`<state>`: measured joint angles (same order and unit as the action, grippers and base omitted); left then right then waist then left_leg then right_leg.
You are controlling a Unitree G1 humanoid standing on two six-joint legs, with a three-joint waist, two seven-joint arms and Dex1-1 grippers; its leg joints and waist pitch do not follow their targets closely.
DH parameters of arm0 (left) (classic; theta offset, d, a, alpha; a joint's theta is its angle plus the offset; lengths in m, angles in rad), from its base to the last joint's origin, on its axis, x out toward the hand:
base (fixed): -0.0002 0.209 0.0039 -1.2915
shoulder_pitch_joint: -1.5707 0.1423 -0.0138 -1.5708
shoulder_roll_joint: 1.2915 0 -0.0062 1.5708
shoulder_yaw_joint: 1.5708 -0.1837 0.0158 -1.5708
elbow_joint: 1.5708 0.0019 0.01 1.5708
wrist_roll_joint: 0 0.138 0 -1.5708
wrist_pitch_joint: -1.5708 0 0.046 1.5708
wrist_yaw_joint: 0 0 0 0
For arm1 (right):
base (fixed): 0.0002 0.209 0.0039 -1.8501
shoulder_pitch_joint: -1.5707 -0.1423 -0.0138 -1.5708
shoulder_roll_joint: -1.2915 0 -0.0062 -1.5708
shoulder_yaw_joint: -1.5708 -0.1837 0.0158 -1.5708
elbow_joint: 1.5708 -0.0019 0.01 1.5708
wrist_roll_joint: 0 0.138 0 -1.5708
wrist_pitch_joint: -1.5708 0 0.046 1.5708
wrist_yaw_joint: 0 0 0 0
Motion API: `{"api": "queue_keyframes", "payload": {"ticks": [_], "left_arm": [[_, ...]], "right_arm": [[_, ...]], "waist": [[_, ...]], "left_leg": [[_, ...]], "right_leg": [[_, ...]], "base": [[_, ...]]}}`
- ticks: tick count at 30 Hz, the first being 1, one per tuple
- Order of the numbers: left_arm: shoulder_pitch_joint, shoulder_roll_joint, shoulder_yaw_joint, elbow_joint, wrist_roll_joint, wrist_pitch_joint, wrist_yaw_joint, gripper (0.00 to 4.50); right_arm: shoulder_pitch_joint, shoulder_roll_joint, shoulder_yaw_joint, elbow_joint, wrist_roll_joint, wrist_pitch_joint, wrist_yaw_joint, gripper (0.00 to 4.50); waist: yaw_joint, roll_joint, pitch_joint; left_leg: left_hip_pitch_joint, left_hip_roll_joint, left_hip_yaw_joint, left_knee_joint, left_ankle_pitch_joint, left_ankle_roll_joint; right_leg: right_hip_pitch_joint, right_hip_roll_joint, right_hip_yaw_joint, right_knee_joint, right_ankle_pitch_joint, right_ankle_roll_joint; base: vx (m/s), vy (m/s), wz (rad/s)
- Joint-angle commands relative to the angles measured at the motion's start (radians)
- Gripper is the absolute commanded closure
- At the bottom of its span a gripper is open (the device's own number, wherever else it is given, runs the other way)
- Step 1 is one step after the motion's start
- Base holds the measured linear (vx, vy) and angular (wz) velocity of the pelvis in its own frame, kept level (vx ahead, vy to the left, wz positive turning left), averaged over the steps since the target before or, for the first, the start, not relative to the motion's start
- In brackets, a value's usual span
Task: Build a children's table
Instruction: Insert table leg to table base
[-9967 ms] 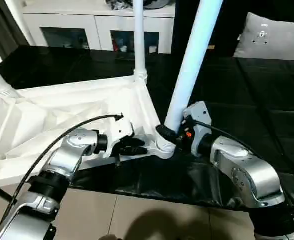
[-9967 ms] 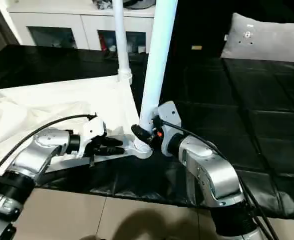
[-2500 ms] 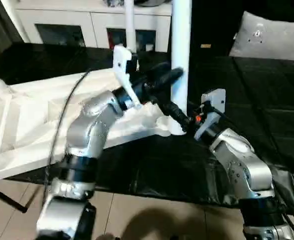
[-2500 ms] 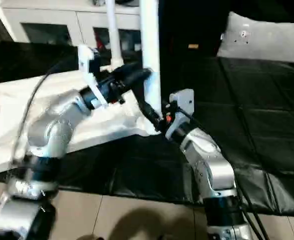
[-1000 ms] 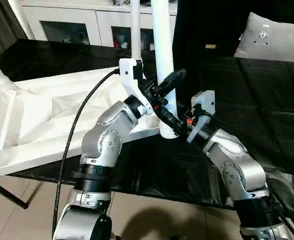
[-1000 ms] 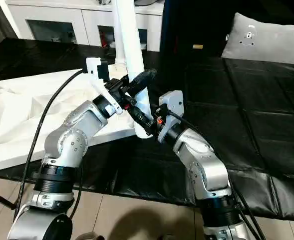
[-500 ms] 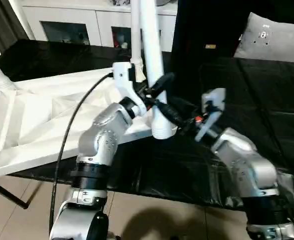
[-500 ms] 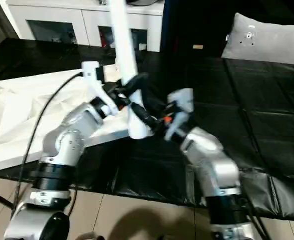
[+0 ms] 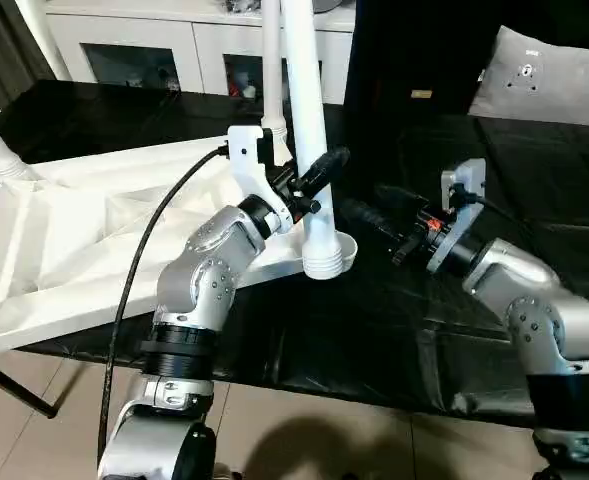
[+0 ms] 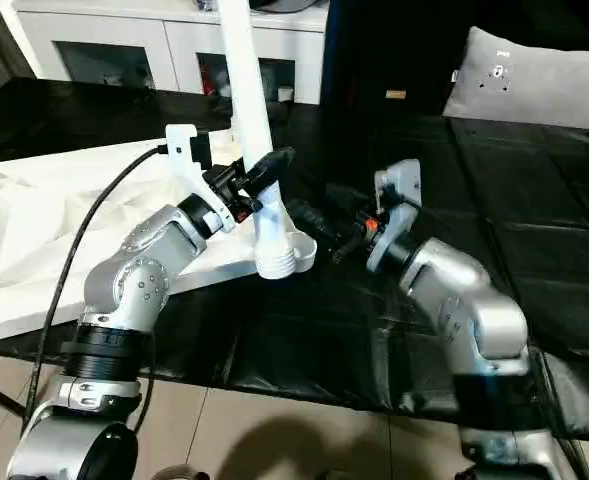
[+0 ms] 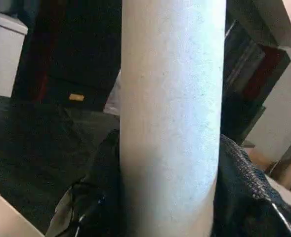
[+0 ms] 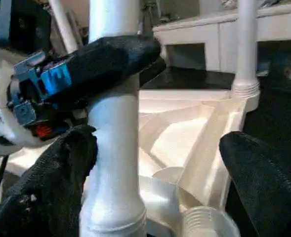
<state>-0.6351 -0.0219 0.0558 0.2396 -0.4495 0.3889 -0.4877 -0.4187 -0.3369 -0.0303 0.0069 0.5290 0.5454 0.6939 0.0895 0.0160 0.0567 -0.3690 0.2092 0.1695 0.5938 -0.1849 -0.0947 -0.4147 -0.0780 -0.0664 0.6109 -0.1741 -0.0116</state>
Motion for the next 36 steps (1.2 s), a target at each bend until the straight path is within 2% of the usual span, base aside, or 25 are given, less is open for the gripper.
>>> {"api": "queue_keyframes", "payload": {"ticks": [1, 3, 6, 11, 17, 19, 22, 25, 27, 29, 32, 34, 36], "left_arm": [[-0.003, 0.01, -0.037, -0.034, 0.029, -0.025, -0.029, 2.61], [0.023, 0.008, -0.085, -0.07, 0.059, -0.054, -0.046, 2.61], [0.027, 0.006, -0.107, -0.079, 0.077, -0.063, -0.052, 2.61], [0.025, 0.005, -0.135, -0.089, 0.084, -0.069, -0.063, 2.61], [0.033, 0.007, -0.157, -0.097, 0.097, -0.085, -0.073, 2.61], [0.034, 0.007, -0.161, -0.099, 0.099, -0.086, -0.073, 2.61], [0.039, 0.008, -0.179, -0.108, 0.107, -0.092, -0.079, 2.61], [0.039, 0.012, -0.19, -0.107, 0.117, -0.101, -0.084, 2.61], [0.037, 0.015, -0.195, -0.103, 0.127, -0.107, -0.085, 2.61], [0.035, 0.019, -0.2, -0.098, 0.136, -0.111, -0.088, 2.61], [0.034, 0.02, -0.2, -0.095, 0.139, -0.114, -0.089, 2.61], [0.032, 0.022, -0.201, -0.09, 0.143, -0.121, -0.086, 2.61], [0.03, 0.024, -0.202, -0.088, 0.144, -0.124, -0.087, 2.61]], "right_arm": [[-0.008, -0.012, 0.02, -0.013, -0.011, 0.028, 0.012, 0.0], [-0.022, -0.013, 0.065, -0.014, -0.035, 0.044, 0.012, 0.0], [-0.026, -0.018, 0.091, -0.011, -0.044, 0.048, 0.026, 0.0], [-0.046, -0.003, 0.121, 0.018, -0.074, 0.057, 0.011, 0.0], [-0.062, 0.016, 0.122, 0.046, -0.086, 0.047, -0.008, 0.0], [-0.065, 0.019, 0.123, 0.048, -0.084, 0.046, -0.011, 0.27], [-0.078, 0.039, 0.118, 0.063, -0.091, 0.045, -0.023, 0.39], [-0.085, 0.045, 0.117, 0.07, -0.089, 0.051, -0.024, 0.7], [-0.086, 0.045, 0.117, 0.074, -0.086, 0.059, -0.021, 0.83], [-0.087, 0.045, 0.114, 0.078, -0.085, 0.063, -0.02, 1.15], [-0.088, 0.045, 0.112, 0.081, -0.087, 0.07, -0.025, 1.2], [-0.087, 0.047, 0.109, 0.084, -0.092, 0.073, -0.027, 1.52], [-0.086, 0.048, 0.108, 0.084, -0.092, 0.073, -0.027, 1.62]], "waist": [[0.004, -0.015, -0.078], [0.004, -0.015, -0.079], [0.004, -0.015, -0.078], [0.003, -0.013, -0.076], [0.002, -0.015, -0.077], [0.003, -0.014, -0.078], [0.003, -0.013, -0.079], [0.002, -0.013, -0.079], [0.002, -0.014, -0.078], [0.002, -0.013, -0.078], [0.002, -0.012, -0.079], [0.002, -0.012, -0.079], [0.002, -0.009, -0.079]], "left_leg": [[-0.003, 0.005, 0.005, -0.053, -0.082, 0.068], [-0.003, 0.007, 0.003, -0.053, -0.07, 0.067], [-0.002, 0.007, 0.005, -0.052, -0.078, 0.067], [-0.001, 0.006, 0.006, -0.055, -0.103, 0.051], [-0.002, 0.005, 0.006, -0.053, -0.102, 0.048], [-0.002, 0.006, 0.005, -0.053, -0.093, 0.05], [-0.001, 0.007, 0.005, -0.053, -0.087, 0.051], [0.0, 0.007, 0.005, -0.053, -0.088, 0.051], [-0.001, 0.006, 0.006, -0.053, -0.095, 0.05], [-0.001, 0.006, 0.005, -0.053, -0.093, 0.049], [-0.002, 0.006, 0.005, -0.053, -0.089, 0.049], [-0.002, 0.006, 0.005, -0.053, -0.088, 0.047], [-0.001, 0.007, 0.005, -0.053, -0.092, 0.047]], "right_leg": [[0.072, -0.043, 0.036, -0.071, -0.165, -0.16], [0.072, -0.044, 0.036, -0.067, -0.142, -0.168], [0.071, -0.045, 0.037, -0.065, -0.134, -0.179], [0.069, -0.045, 0.037, -0.071, -0.182, -0.166], [0.07, -0.045, 0.037, -0.071, -0.183, -0.162], [0.07, -0.045, 0.038, -0.068, -0.165, -0.164], [0.069, -0.045, 0.038, -0.065, -0.141, -0.173], [0.07, -0.044, 0.038, -0.064, -0.128, -0.183], [0.071, -0.045, 0.039, -0.066, -0.143, -0.177], [0.071, -0.044, 0.039, -0.065, -0.142, -0.175], [0.072, -0.045, 0.038, -0.065, -0.137, -0.175], [0.072, -0.044, 0.038, -0.064, -0.13, -0.177], [0.072, -0.045, 0.038, -0.064, -0.127, -0.18]], "base": [[0.0, 0.0, 0.0], [0.0, 0.0, 0.0], [0.0, 0.0, 0.0], [0.0, 0.0, 0.0], [0.0, 0.0, 0.0], [0.0, 0.0, 0.0], [0.0, 0.0, 0.0], [0.0, 0.0, 0.0], [0.0, 0.0, 0.0], [0.0, 0.0, 0.0], [0.0, 0.0, 0.0], [0.0, 0.0, 0.0], [0.0, 0.0, 0.0]]}}
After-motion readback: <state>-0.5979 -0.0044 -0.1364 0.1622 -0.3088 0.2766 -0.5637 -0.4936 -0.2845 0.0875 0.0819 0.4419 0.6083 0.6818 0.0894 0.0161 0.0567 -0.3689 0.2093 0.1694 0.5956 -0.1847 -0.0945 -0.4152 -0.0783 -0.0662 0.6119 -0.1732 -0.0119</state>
